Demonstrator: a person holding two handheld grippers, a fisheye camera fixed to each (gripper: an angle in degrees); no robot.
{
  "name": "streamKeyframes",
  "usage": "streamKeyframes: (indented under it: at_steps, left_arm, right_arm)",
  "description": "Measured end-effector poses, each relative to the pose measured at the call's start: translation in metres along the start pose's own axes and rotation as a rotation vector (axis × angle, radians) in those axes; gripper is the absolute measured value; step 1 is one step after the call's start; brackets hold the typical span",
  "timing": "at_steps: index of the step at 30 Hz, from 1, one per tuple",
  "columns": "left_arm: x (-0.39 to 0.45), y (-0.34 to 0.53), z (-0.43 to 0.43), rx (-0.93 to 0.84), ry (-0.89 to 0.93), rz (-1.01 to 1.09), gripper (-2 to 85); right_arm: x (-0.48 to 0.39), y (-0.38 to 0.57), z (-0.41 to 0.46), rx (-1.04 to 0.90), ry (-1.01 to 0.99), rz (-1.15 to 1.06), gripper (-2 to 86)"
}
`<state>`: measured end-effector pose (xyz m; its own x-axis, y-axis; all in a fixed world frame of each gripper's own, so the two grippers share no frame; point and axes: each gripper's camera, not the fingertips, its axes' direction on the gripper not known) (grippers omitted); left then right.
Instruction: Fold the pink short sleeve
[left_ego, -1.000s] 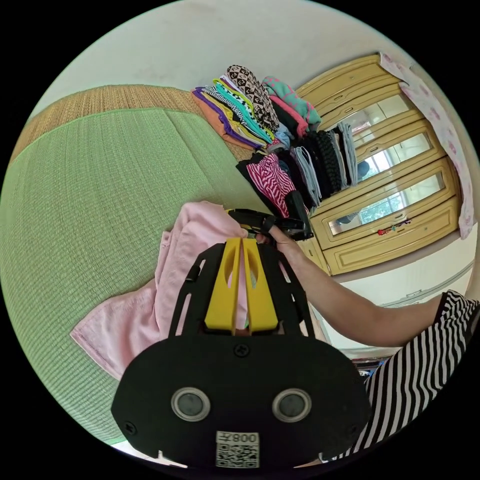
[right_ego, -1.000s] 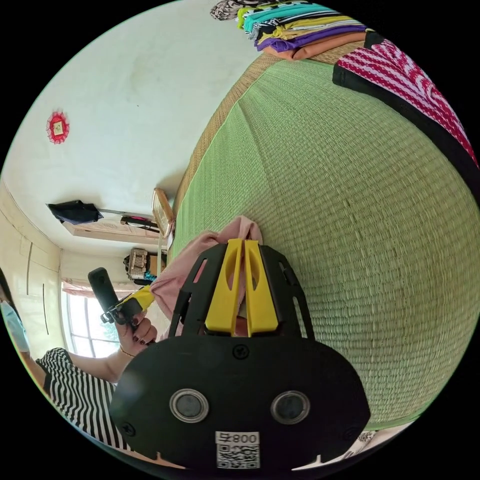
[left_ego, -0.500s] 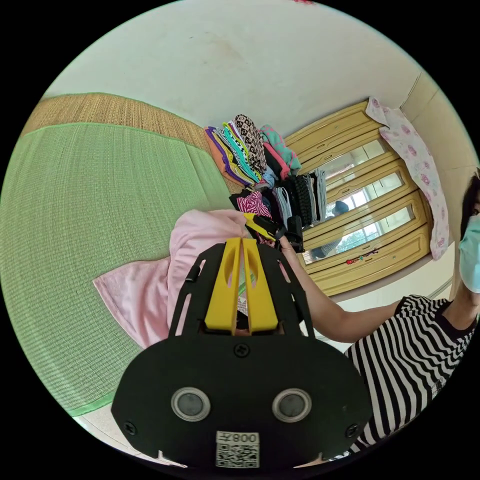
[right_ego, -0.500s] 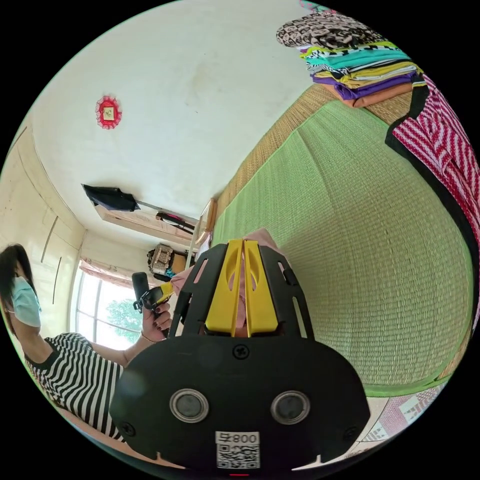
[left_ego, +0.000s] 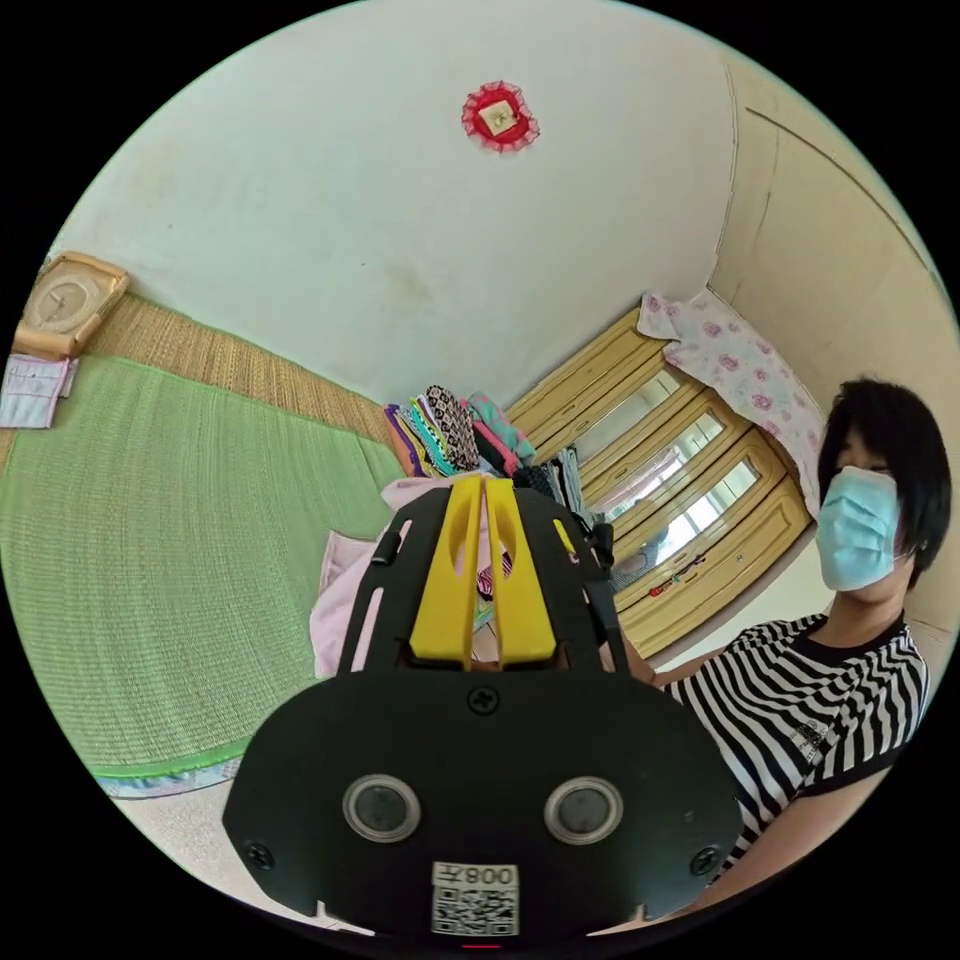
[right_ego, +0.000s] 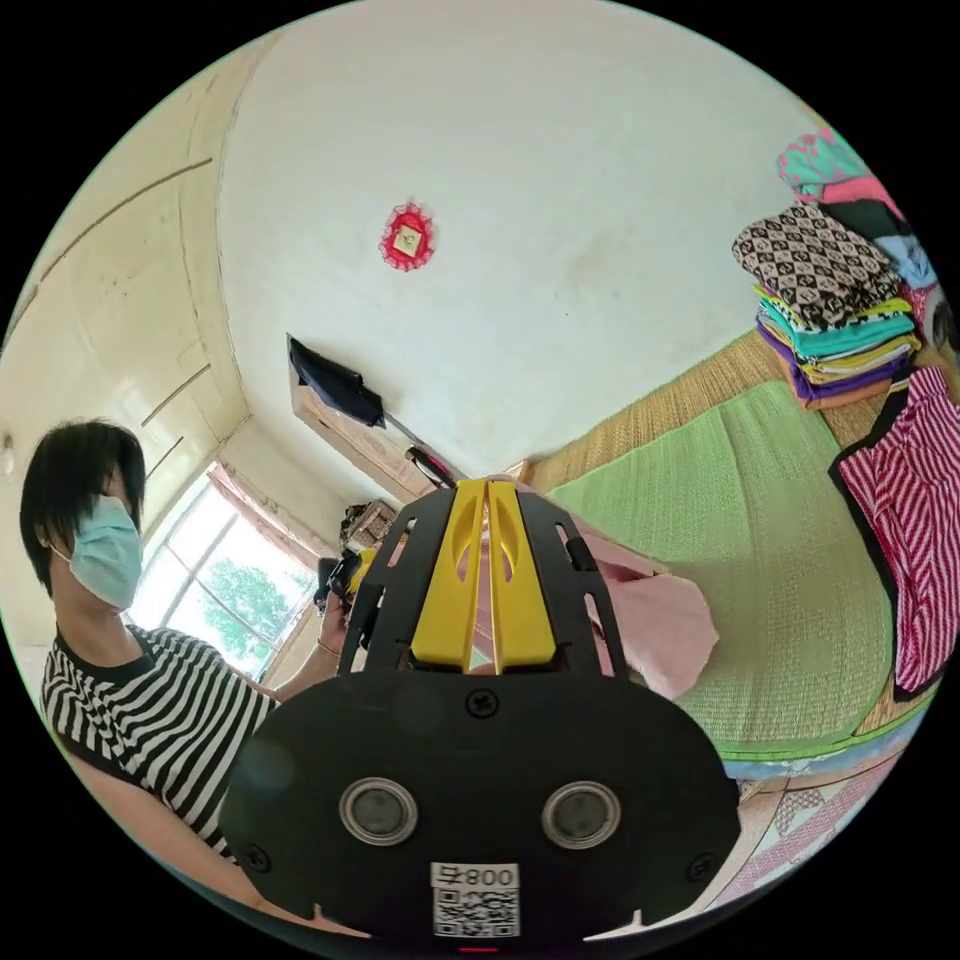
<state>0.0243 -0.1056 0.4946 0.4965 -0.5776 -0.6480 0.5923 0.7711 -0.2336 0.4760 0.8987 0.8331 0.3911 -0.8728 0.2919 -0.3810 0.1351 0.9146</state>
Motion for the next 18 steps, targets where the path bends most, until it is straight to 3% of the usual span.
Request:
streamKeyframes:
  at_steps: [8,18]
  left_arm:
    - [0.032,0.041,-0.106,0.163,0.037,0.121,0.1]
    - [0.058,0.076,-0.198,0.305,0.064,0.248,0.1]
  right_arm:
    - [-0.125,0.022,-0.070,0.140,-0.004,-0.220,0.1]
    - [-0.212,0.060,-0.119,0.251,-0.001,-0.364,0.0]
